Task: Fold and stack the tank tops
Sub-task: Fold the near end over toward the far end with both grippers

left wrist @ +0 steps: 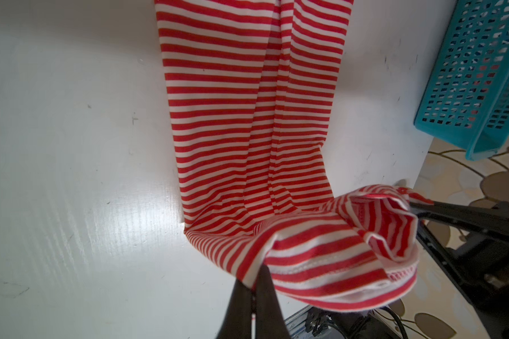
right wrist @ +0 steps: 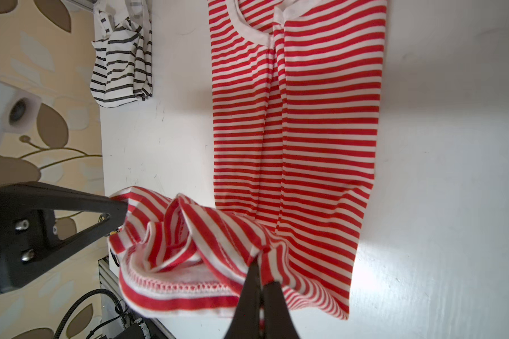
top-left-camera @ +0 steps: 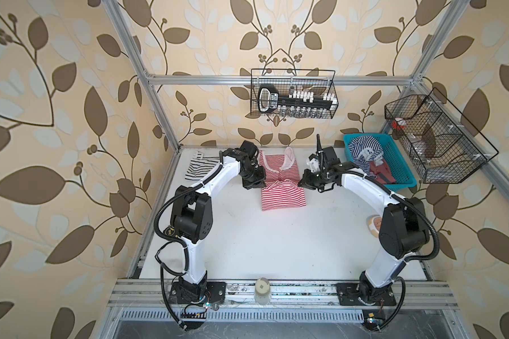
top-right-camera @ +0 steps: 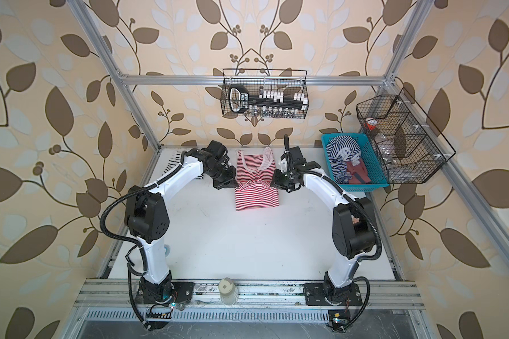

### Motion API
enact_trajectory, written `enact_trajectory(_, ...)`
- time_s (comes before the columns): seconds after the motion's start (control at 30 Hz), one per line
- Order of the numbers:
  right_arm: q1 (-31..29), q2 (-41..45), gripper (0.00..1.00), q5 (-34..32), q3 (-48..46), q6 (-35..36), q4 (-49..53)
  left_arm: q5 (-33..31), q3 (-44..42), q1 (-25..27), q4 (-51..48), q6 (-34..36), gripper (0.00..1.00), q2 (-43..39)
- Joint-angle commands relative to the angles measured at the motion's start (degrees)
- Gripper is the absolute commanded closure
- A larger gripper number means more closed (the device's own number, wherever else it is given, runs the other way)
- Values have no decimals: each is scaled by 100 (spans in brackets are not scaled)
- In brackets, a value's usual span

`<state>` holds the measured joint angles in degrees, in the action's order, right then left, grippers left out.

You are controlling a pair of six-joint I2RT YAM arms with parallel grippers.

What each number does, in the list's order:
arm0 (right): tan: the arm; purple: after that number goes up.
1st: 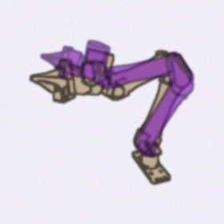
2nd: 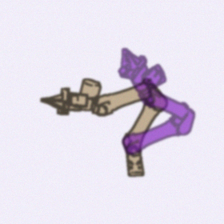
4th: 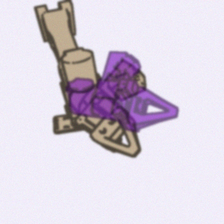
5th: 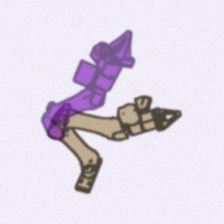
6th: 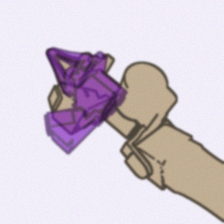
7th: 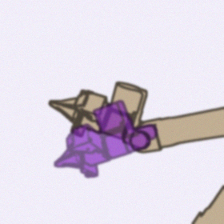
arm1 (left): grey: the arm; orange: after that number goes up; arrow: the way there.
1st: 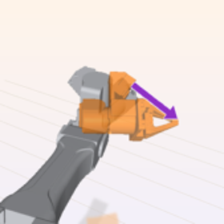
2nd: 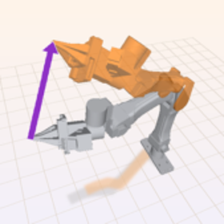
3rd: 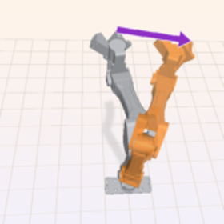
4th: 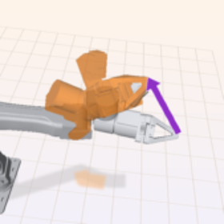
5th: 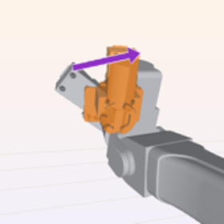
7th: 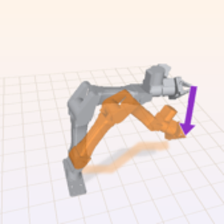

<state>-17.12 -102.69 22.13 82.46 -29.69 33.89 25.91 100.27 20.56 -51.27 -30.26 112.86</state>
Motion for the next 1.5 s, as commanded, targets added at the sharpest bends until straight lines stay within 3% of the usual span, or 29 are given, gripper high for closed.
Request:
enact_trajectory(0.0,104,-346,100,204,421,135,110,259,382,-161,-204,154,100,246)
enact_trajectory(0.63,523,-2510,100,669,2152,54,109,897,2571,-622,-175,17,100,2382)
enact_trajectory(0.77,603,-2822,93,698,2405,-12,102,1011,2864,-680,-88,-78,100,2694)
enact_trajectory(1.0,745,-3099,70,739,2575,-181,60,1177,2893,-801,222,-357,67,2894)
enact_trajectory(1.07,784,-2995,69,740,2466,-263,-93,1197,2892,-840,412,-494,60,2858)
enact_trajectory(1.27,928,-2310,61,849,1675,-754,-1082,1208,2893,-995,1068,-970,53,2585)
enact_trajectory(1.47,935,-1529,58,779,761,-568,-1235,806,2278,-1010,770,-661,51,1849)
